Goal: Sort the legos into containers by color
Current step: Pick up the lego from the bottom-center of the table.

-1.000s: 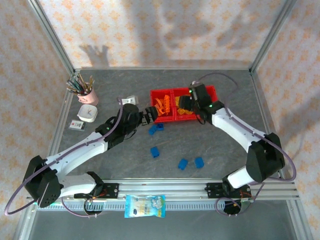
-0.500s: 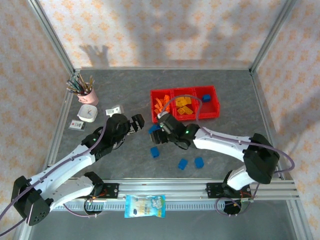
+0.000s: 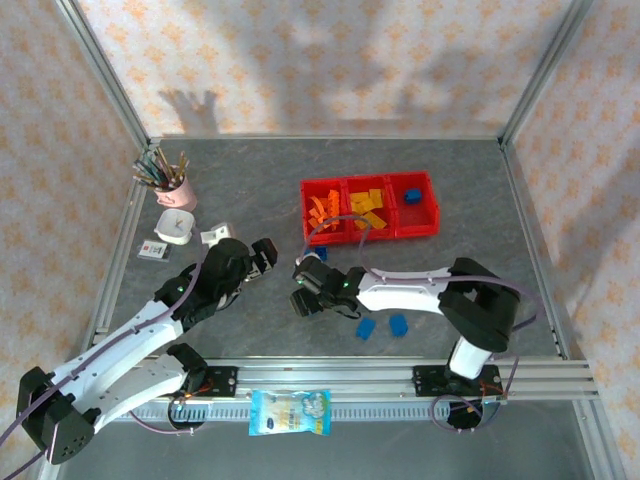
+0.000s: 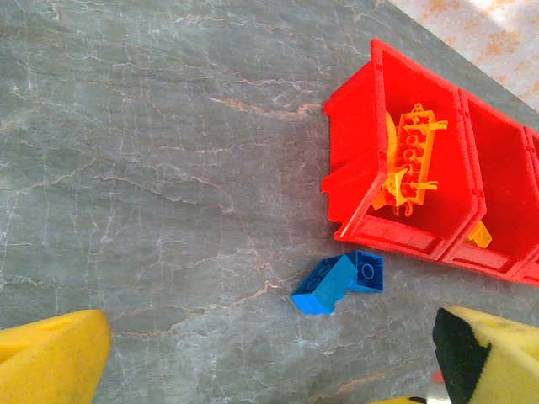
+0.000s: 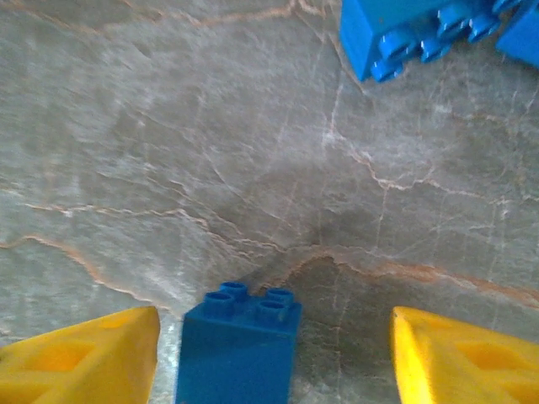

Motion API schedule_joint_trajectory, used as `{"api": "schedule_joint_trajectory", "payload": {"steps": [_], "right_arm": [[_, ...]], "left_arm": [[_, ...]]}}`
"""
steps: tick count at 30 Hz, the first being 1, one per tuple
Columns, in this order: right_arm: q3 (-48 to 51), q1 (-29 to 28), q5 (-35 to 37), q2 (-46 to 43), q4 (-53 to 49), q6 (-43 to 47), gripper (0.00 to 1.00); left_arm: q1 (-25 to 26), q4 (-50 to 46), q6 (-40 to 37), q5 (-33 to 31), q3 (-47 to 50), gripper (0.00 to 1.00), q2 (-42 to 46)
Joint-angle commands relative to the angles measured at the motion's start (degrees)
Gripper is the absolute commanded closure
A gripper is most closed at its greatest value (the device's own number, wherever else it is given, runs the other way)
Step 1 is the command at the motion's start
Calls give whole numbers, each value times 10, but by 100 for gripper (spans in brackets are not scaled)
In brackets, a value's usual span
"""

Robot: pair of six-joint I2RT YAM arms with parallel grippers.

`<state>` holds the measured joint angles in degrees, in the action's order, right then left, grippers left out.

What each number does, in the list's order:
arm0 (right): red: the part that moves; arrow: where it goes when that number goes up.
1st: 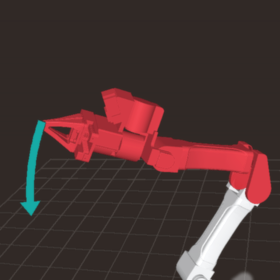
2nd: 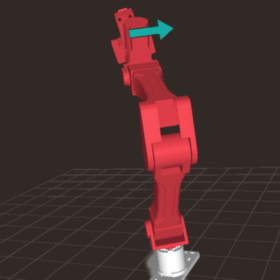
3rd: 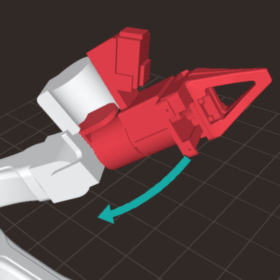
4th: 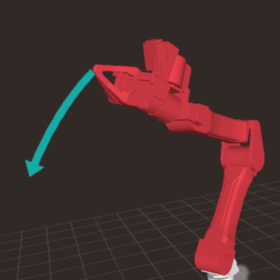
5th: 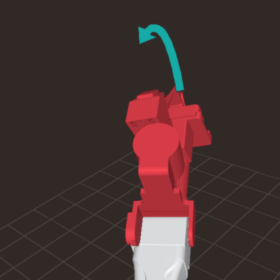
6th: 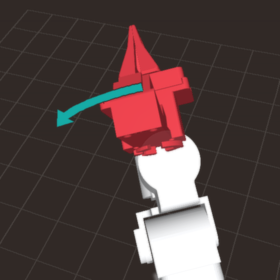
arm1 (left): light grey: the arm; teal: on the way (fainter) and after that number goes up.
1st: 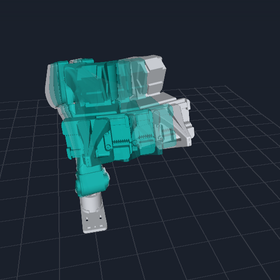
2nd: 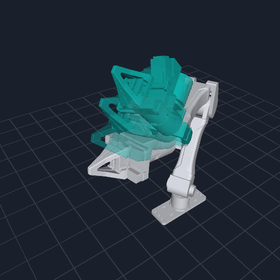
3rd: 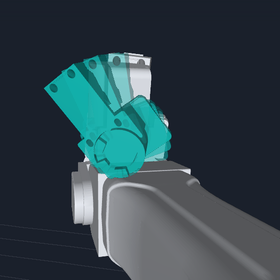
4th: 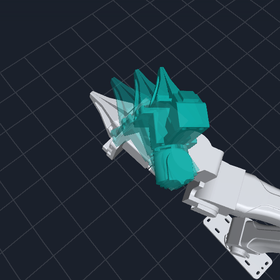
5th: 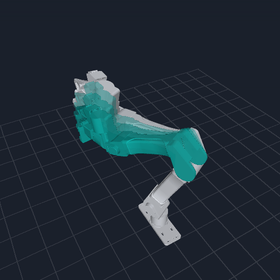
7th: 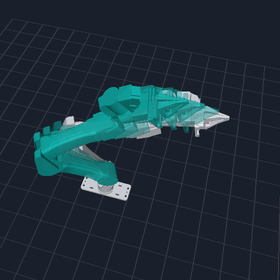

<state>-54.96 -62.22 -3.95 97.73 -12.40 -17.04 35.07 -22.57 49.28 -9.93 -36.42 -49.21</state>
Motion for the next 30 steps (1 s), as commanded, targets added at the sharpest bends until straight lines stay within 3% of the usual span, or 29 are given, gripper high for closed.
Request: {"api": "schedule_joint_trajectory", "payload": {"steps": [1, 10, 21, 30], "right_arm": [[-17, -4, 31, 21, -3, -6, 32], [-21, -5, 30, 42, -9, -11, 48], [-21, -5, 44, 10, -13, -24, 76], [-37, 62, 46, -62, -45, -33, 77]], "left_arm": [[-8, -10, 7, -19, 4, 1, 7], [-11, -11, 8, -17, 6, 1, 7], [-14, 2, 6, -8, 0, 1, -1], [-14, 25, -10, 27, -42, 1, -31]]}}
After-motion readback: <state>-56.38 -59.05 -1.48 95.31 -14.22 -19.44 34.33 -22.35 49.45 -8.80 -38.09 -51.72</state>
